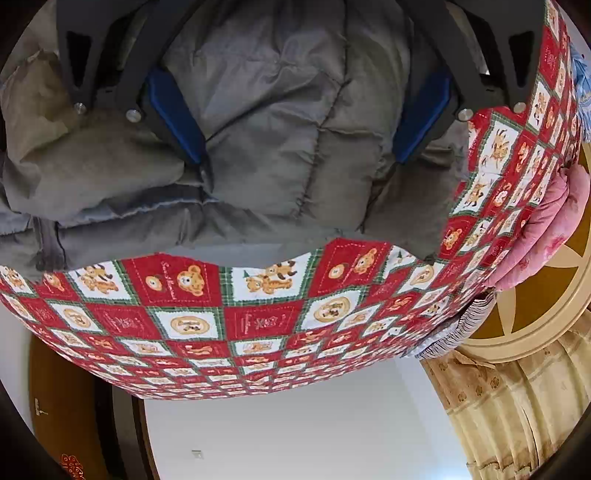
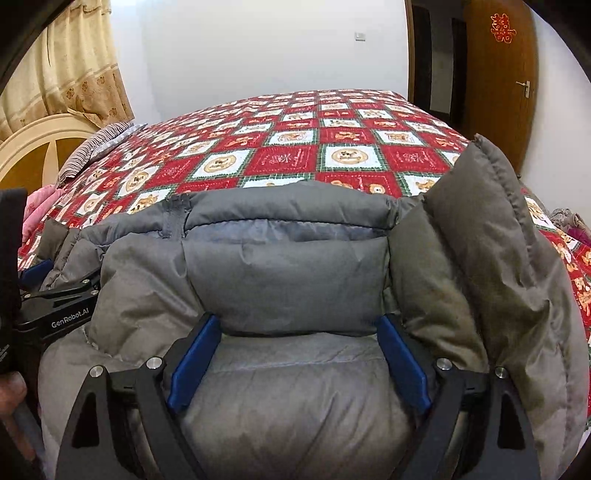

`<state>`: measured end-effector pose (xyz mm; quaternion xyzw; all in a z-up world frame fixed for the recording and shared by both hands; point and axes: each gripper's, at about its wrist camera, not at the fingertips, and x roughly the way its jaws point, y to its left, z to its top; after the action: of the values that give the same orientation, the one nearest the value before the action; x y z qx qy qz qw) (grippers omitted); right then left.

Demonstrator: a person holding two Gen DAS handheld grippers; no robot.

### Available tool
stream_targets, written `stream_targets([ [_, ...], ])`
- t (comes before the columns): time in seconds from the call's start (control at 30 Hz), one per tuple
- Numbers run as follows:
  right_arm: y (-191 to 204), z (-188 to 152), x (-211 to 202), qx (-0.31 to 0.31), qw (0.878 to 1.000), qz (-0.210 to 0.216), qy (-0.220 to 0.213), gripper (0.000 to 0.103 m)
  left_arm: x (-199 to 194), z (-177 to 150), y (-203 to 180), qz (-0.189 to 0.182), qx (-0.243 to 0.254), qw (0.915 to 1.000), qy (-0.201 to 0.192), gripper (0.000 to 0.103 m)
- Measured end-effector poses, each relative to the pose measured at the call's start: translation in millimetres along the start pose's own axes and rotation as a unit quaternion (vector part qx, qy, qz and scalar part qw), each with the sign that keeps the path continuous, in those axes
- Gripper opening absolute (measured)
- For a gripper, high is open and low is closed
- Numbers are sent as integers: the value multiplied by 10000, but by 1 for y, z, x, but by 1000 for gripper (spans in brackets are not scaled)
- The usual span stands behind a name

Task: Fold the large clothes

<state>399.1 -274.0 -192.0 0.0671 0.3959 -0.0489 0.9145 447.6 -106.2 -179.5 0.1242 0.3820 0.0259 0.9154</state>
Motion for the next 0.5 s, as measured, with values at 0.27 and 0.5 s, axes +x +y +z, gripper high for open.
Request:
stream_targets([
  [0.27,1,1,8,-20,9999,-36,130,91,1,-1,0,1,3,10000,15,103],
  [0.5,4,2,15,-91,9996,-117,251,93,3,-2,0,1,-7,10000,27,103],
])
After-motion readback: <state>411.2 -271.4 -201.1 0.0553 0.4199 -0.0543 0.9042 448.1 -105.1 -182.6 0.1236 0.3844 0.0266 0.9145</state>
